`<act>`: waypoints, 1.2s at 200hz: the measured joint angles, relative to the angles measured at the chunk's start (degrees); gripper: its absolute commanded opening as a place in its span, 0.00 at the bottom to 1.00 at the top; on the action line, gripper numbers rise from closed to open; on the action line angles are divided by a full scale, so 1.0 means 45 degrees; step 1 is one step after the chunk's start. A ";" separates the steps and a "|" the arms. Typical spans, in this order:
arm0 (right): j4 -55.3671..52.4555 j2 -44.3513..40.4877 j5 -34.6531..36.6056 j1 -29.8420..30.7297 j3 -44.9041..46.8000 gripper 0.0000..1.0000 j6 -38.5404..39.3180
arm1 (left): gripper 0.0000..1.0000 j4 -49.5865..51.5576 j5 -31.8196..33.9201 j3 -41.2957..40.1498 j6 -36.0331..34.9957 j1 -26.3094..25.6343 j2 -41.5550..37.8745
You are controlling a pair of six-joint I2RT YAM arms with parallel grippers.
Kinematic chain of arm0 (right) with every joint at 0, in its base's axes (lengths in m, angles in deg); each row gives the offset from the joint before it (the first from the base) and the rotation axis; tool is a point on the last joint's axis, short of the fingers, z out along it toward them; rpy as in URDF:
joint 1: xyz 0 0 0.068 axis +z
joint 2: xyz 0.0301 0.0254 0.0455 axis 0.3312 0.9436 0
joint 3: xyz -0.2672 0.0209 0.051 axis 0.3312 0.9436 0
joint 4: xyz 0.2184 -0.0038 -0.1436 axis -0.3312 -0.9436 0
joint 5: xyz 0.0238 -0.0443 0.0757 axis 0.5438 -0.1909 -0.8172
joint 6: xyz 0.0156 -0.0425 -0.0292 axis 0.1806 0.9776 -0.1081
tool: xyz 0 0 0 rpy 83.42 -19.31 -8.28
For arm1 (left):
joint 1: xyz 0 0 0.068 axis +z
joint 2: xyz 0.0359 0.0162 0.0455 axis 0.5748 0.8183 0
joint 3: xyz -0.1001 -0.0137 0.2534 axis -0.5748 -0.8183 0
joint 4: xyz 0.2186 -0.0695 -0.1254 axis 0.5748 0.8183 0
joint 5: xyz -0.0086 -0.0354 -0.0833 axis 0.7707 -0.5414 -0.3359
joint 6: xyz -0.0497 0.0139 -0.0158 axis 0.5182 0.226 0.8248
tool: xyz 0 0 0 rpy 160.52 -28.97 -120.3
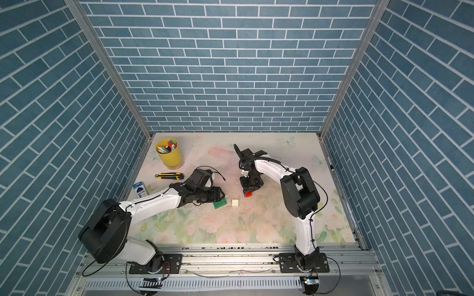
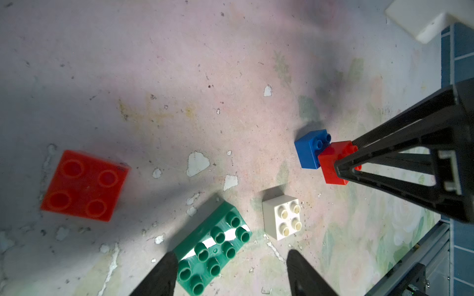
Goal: Assemble the letter y with lego
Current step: Pick up the lego brick from the center of the board, then assemble the lego brick with the lego brick.
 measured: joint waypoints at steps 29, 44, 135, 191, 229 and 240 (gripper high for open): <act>-0.0058 0.0058 0.0058 0.0015 -0.0058 0.22 -0.0005 | 0.70 0.0000 0.0053 -0.0049 0.0000 0.0000 0.0000; -0.0107 0.0087 0.0131 0.0044 -0.0107 0.22 -0.0019 | 0.70 0.0005 0.0078 -0.0092 0.0000 0.0000 0.0000; 0.0000 -0.0058 0.0359 0.0170 0.0117 0.22 -0.0078 | 0.70 0.0005 0.0131 -0.0117 0.0000 0.0000 0.0000; 0.0073 -0.0092 0.0481 0.0248 0.0243 0.22 -0.0083 | 0.70 0.0000 0.0185 -0.0121 0.0010 0.0000 0.0000; 0.0146 -0.0078 0.0500 0.0253 0.0243 0.22 -0.0141 | 0.70 -0.0063 0.0223 -0.0131 0.0029 0.0000 0.0000; 0.0160 -0.0015 0.0510 0.0253 0.0189 0.22 -0.0141 | 0.70 -0.0083 0.0223 -0.0131 0.0034 0.0000 0.0000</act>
